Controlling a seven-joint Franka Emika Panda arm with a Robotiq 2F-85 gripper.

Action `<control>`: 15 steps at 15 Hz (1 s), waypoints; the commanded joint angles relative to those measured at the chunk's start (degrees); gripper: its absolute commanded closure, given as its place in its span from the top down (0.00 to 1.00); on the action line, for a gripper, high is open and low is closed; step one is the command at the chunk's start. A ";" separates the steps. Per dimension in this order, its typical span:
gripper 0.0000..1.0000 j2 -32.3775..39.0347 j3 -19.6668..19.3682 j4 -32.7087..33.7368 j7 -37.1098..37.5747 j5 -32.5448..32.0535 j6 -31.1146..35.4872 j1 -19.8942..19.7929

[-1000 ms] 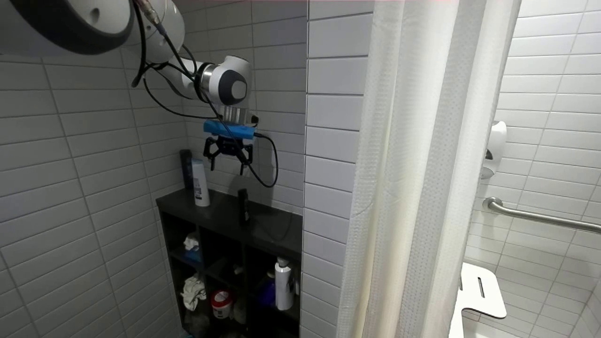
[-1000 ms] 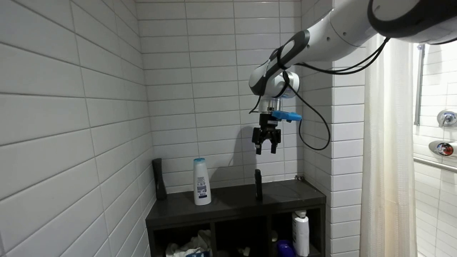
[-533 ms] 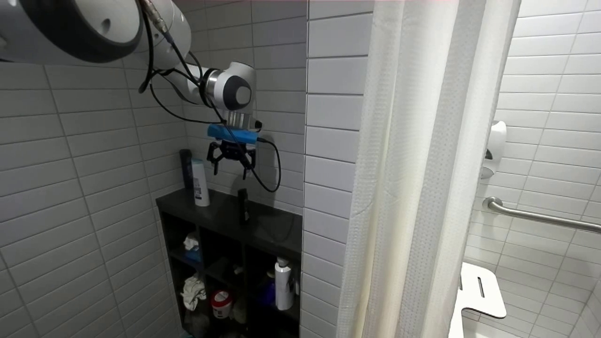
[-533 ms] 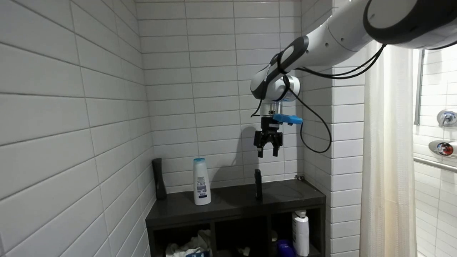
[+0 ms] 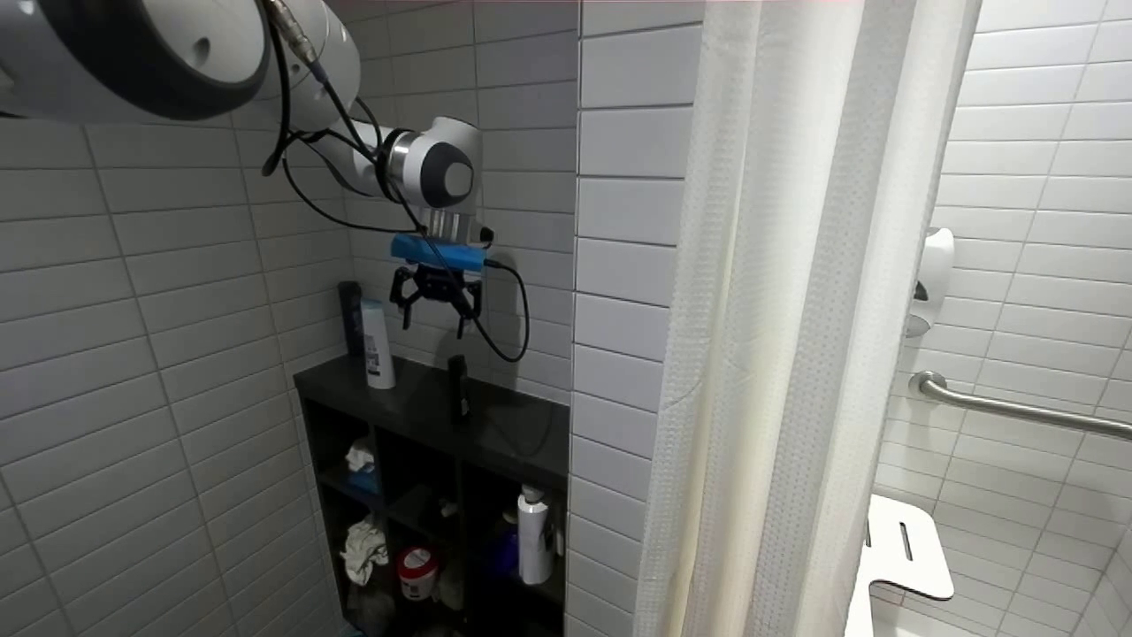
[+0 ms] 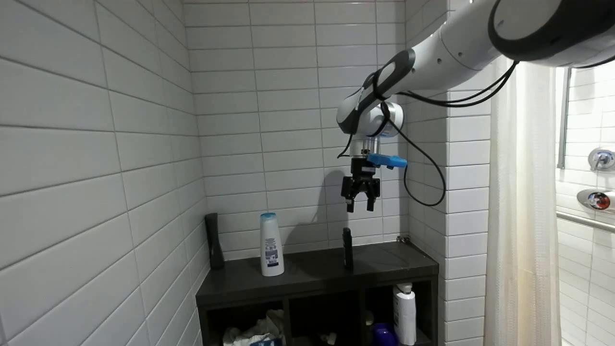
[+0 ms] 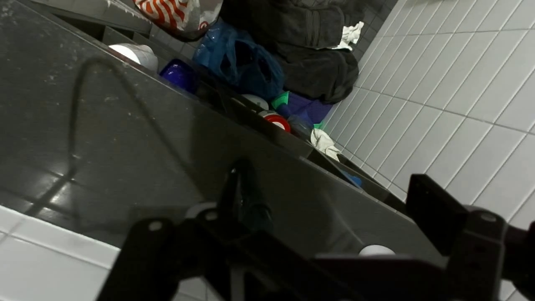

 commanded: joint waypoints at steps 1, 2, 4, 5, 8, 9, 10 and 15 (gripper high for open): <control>1.00 1.71 -0.14 2.73 1.75 -1.26 -0.51 0.31; 1.00 2.13 -0.25 3.41 2.06 -1.63 -0.66 0.43; 1.00 3.06 -0.60 5.09 3.33 -2.74 -1.20 0.84; 1.00 3.65 -0.65 6.15 3.92 -3.34 -1.60 0.99; 1.00 6.33 -0.77 10.38 5.59 -4.88 -3.36 1.33; 1.00 7.14 -0.67 11.69 5.74 -5.22 -4.02 1.35; 1.00 8.12 -0.62 13.11 5.94 -5.55 -4.82 1.41; 1.00 12.72 -0.55 19.32 5.97 -6.58 -8.45 1.36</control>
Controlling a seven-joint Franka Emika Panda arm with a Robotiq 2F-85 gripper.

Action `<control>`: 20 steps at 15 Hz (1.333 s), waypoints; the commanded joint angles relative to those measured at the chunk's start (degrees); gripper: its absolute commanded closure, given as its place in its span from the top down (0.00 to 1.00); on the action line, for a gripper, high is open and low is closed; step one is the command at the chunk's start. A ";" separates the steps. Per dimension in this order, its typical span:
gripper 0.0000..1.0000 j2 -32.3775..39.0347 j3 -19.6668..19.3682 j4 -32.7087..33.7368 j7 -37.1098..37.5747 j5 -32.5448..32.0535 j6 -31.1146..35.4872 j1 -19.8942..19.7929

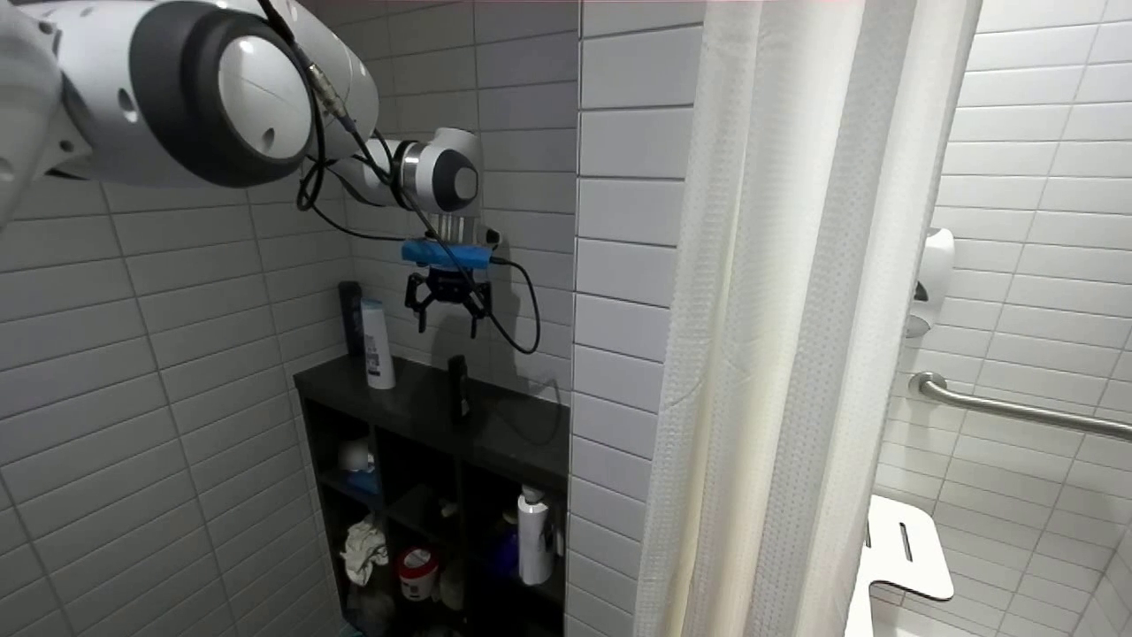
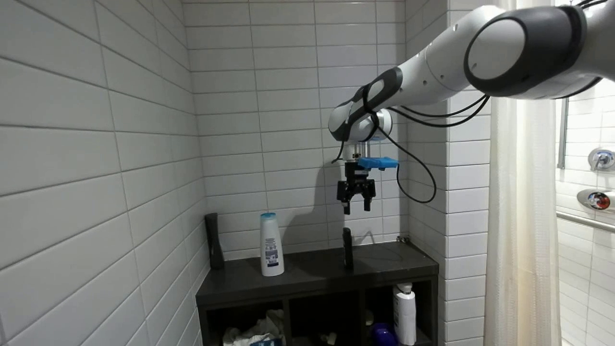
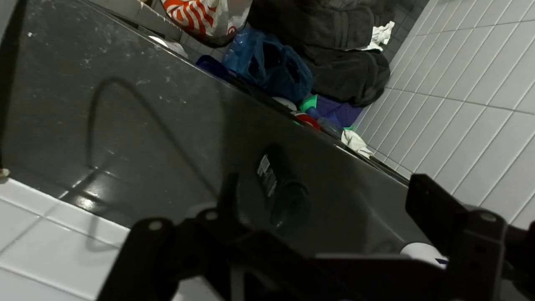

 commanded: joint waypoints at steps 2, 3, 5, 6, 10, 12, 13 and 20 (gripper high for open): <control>1.00 5.60 -0.37 8.37 0.94 -1.15 -4.92 0.29; 1.00 6.06 -0.45 8.77 0.65 -1.19 -5.26 0.05; 1.00 7.49 -0.56 10.81 0.84 -1.52 -6.46 0.23; 1.00 8.13 -0.58 11.79 0.81 -1.65 -6.98 0.26; 1.00 10.21 -0.71 15.29 0.64 -2.99 -8.46 0.69; 1.00 11.15 -0.66 16.88 0.31 -3.53 -9.37 0.89; 1.00 11.51 -0.64 17.59 0.16 -3.76 -9.88 0.97; 1.00 15.62 -0.02 23.60 -2.38 -3.57 -14.63 0.95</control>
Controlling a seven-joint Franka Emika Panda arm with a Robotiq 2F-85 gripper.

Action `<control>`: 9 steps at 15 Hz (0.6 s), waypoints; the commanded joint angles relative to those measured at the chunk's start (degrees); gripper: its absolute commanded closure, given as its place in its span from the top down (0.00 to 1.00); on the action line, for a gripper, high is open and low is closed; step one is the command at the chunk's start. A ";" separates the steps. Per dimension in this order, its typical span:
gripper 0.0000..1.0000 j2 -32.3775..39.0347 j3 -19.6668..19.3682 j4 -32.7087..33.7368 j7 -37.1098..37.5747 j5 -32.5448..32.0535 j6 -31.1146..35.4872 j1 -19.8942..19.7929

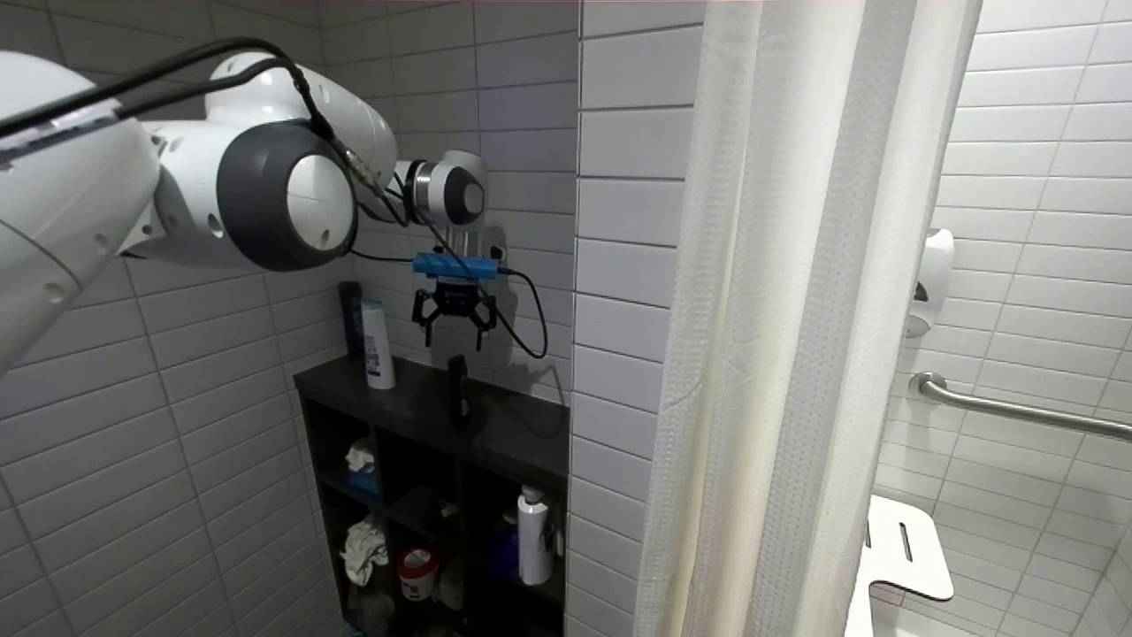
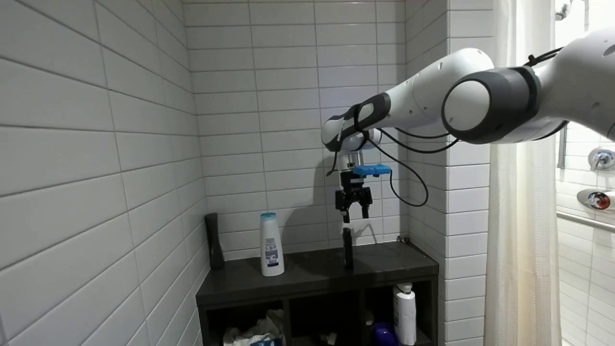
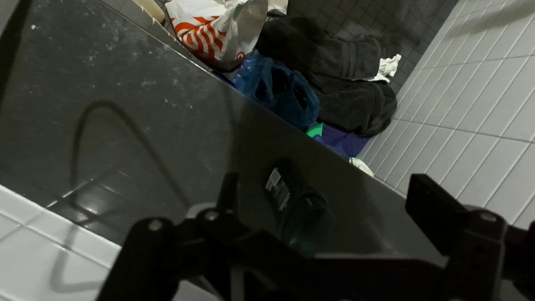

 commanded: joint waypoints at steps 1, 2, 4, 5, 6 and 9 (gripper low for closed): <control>1.00 3.16 0.14 5.79 -1.66 -0.84 -4.32 0.04; 1.00 3.28 -0.09 6.04 -1.83 -0.67 -4.82 0.17; 1.00 3.88 -0.16 7.18 -2.15 -0.73 -6.02 0.23; 1.00 4.06 -0.18 7.60 -2.30 -0.74 -6.57 0.27; 1.00 4.33 -0.20 8.13 -2.32 -0.73 -7.03 0.31; 1.00 4.94 -0.51 9.33 -2.62 -1.31 -7.58 0.57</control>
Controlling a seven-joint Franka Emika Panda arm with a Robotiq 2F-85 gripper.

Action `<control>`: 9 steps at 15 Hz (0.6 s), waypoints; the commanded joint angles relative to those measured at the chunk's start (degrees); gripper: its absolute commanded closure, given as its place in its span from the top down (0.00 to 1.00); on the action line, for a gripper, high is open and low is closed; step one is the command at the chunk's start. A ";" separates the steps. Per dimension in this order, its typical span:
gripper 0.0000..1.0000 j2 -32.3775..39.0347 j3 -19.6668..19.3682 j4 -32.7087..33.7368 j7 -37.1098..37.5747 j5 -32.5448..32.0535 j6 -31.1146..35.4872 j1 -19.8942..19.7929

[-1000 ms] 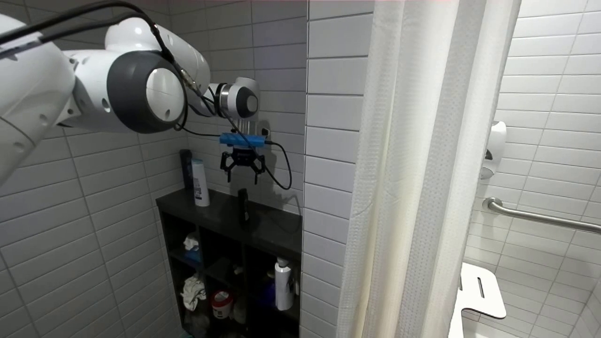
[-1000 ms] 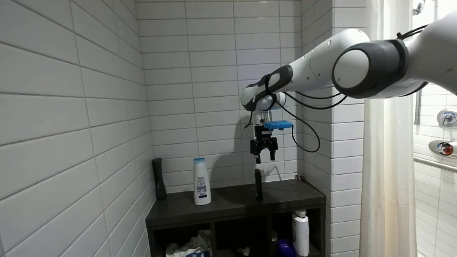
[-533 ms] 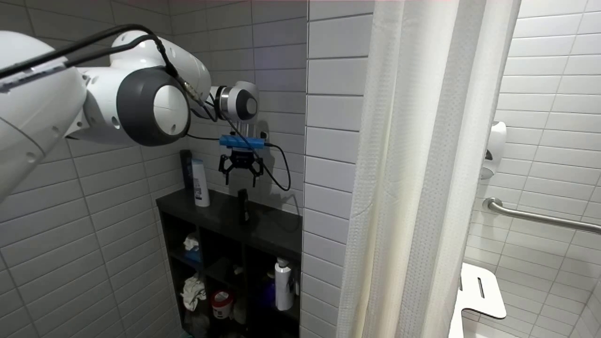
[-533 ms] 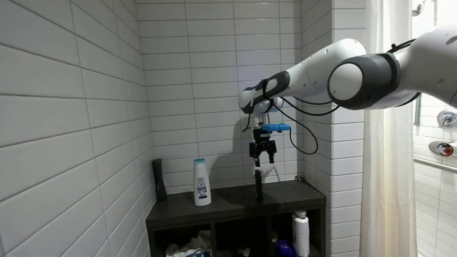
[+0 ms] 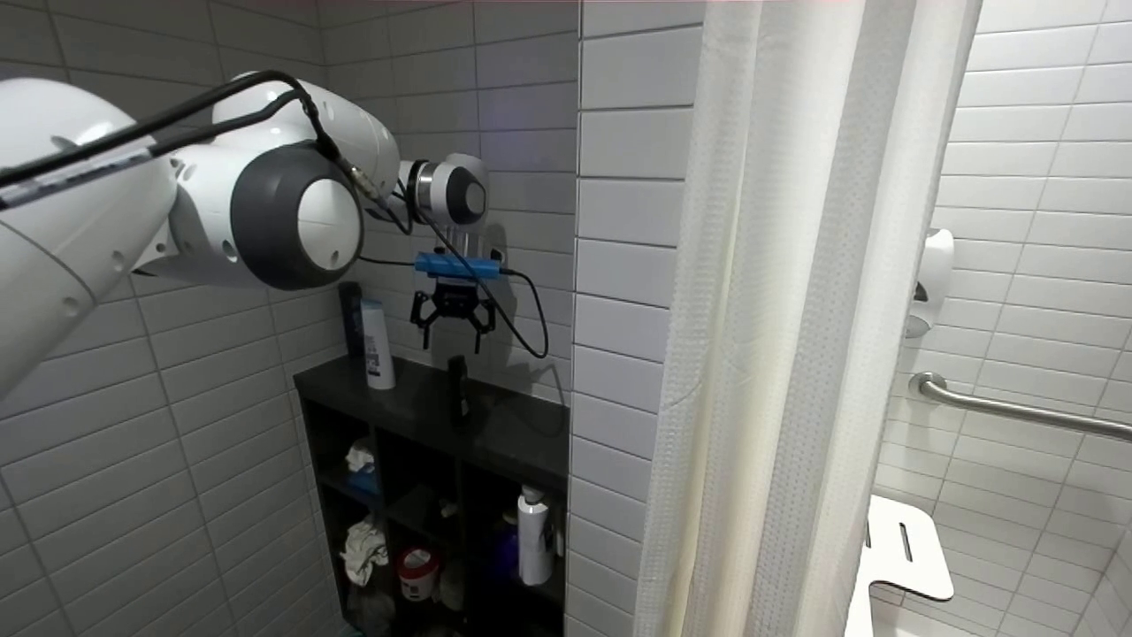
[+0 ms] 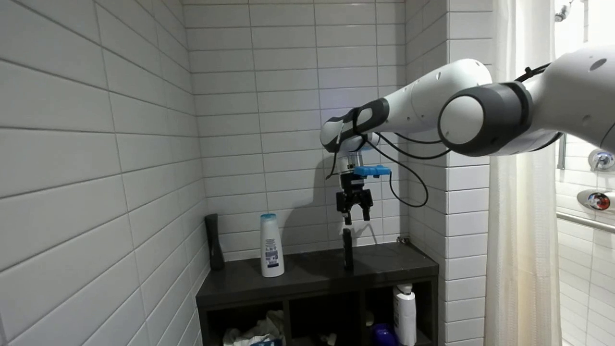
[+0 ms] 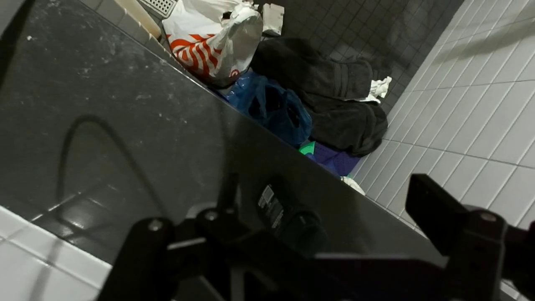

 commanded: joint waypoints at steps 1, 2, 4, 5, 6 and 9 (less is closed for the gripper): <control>1.00 2.02 -0.76 4.16 -0.91 -1.74 -1.79 0.68; 1.00 2.30 -1.36 4.41 -0.81 -2.94 -0.92 1.13; 1.00 2.90 -2.53 4.97 -0.46 -5.94 -0.32 1.92; 1.00 3.17 -2.76 5.30 -0.61 -7.08 -0.25 2.08; 1.00 3.39 -2.95 5.50 -0.79 -8.07 -0.14 2.25; 1.00 3.94 -3.39 6.01 -1.27 -10.43 0.10 2.74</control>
